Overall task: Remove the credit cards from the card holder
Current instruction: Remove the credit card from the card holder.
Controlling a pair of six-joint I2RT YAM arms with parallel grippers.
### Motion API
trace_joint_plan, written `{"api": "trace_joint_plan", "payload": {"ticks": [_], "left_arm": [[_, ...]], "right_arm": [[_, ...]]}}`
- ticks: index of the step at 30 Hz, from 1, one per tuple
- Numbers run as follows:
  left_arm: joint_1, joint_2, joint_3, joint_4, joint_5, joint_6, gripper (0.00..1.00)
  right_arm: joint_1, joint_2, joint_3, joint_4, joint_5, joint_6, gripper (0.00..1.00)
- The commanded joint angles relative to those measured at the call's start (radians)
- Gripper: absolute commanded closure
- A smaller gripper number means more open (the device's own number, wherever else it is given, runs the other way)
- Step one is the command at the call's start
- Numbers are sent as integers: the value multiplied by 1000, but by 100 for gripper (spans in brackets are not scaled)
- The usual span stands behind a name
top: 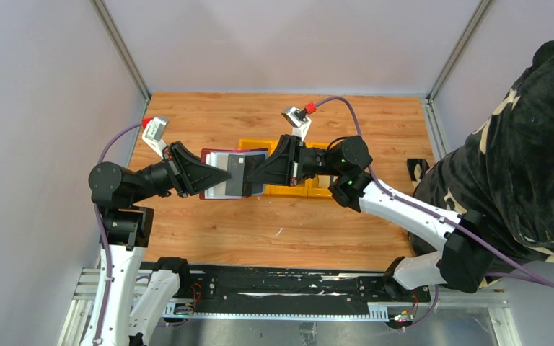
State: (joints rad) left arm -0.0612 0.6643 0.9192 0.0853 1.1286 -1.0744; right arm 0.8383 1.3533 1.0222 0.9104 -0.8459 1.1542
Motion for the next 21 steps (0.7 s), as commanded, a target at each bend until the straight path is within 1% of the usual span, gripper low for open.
{"api": "trace_joint_plan", "payload": {"ticks": [1,3,4,5,7,8,10,12,13,14,15,16,18,19,21], "left_arm": [[-4,-7,35,39,31,-11,98],[-4,-6,35,39,27,-11,98],[-3,-8,36,38,27,-12,98],[-3,-8,36,38,26,-12,99],[-3,-10,36,39,20,-12,100],[-3,-11,37,39,17,-12,100],[-3,-10,37,38,9,-10,100],[-3,-7,39,28,3,-3,100],[-3,-6,42,17,0,7,100],[-3,-5,45,8,-1,14,100],[-4,-3,52,-1,-3,21,100],[-3,-1,55,-6,-3,25,100],[-3,1,66,-17,-3,34,100],[-3,3,70,-21,-3,40,100],[-4,4,78,-33,-4,53,100]], "right_arm": [[-22,-36,-16,19,19,-20,100],[-22,-34,-12,19,16,-18,100],[-22,-33,-9,22,16,-13,98],[-21,-29,-6,29,15,-3,92],[-20,-18,4,69,17,29,74],[-18,-9,8,91,19,45,68],[-14,10,19,135,24,76,63],[-8,30,31,172,24,100,62],[-5,38,38,182,23,106,63],[-3,47,43,189,22,110,68],[-1,52,48,189,19,114,77],[-2,55,48,191,15,116,82],[-4,49,41,186,6,112,96],[-8,41,34,173,3,103,100],[-25,13,17,128,-8,74,100]]}}
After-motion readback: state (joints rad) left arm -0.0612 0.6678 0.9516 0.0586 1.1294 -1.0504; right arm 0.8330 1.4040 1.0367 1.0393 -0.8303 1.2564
